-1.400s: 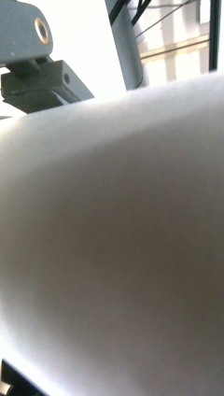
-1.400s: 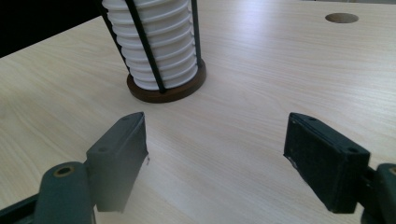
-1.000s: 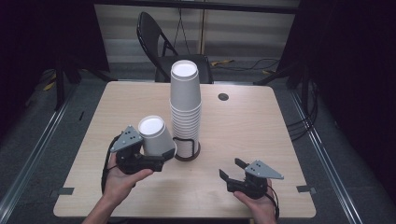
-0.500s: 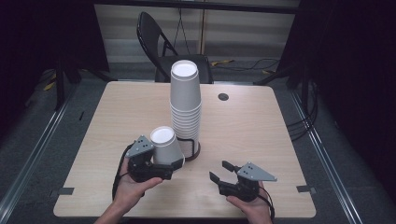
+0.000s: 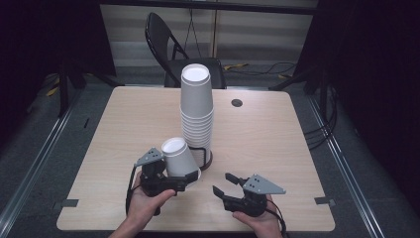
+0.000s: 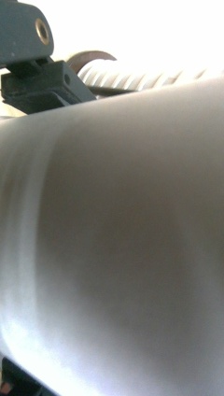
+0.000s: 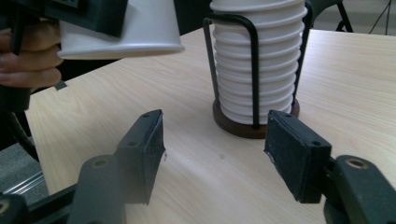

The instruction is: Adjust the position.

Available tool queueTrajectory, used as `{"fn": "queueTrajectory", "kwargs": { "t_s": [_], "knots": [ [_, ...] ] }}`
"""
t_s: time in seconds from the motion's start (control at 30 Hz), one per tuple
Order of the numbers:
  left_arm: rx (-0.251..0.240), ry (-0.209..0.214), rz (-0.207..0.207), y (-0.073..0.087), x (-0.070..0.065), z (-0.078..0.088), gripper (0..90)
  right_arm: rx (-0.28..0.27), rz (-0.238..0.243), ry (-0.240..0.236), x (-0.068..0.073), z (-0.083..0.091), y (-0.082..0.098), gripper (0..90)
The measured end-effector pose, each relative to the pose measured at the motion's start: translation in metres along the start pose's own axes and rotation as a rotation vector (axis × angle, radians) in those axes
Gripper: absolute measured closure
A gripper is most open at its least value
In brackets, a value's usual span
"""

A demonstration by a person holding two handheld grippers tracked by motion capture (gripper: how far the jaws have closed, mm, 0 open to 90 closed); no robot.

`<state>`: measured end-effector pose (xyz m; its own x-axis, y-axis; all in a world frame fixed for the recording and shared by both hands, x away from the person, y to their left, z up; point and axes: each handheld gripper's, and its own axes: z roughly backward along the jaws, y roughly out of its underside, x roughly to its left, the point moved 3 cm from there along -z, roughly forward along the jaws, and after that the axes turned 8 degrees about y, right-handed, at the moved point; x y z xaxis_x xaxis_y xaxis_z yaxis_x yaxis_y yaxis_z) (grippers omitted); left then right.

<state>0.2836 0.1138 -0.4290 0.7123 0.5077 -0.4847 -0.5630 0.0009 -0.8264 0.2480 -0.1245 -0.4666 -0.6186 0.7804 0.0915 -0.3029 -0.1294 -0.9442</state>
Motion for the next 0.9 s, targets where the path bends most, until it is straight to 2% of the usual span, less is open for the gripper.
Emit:
{"fn": "queueTrajectory", "kwargs": {
  "t_s": [0.07, 0.2, 0.33, 0.47, 0.73, 0.9],
  "knots": [
    [-0.006, 0.017, 0.049, 0.002, 0.001, -0.001, 10.7, -0.007, 0.006, -0.006, 0.002, 0.0, -0.002, 37.2],
    [-0.023, 0.035, 0.079, 0.002, 0.001, -0.001, 10.7, -0.022, 0.02, -0.008, 0.006, -0.001, -0.008, 38.1],
    [-0.056, 0.066, 0.136, 0.001, 0.0, 0.001, 10.7, -0.042, 0.04, -0.009, 0.01, -0.005, -0.012, 39.9],
    [-0.058, 0.089, 0.2, 0.005, 0.002, 0.0, 10.8, -0.04, 0.068, -0.022, 0.016, -0.009, -0.012, 41.3],
    [-0.054, 0.086, 0.218, 0.009, -0.002, -0.003, 10.7, -0.093, 0.095, -0.047, 0.025, -0.013, -0.014, 49.2],
    [-0.055, 0.114, 0.286, 0.013, -0.003, -0.005, 10.8, -0.109, 0.12, -0.046, 0.027, -0.017, -0.016, 51.5]
  ]
}}
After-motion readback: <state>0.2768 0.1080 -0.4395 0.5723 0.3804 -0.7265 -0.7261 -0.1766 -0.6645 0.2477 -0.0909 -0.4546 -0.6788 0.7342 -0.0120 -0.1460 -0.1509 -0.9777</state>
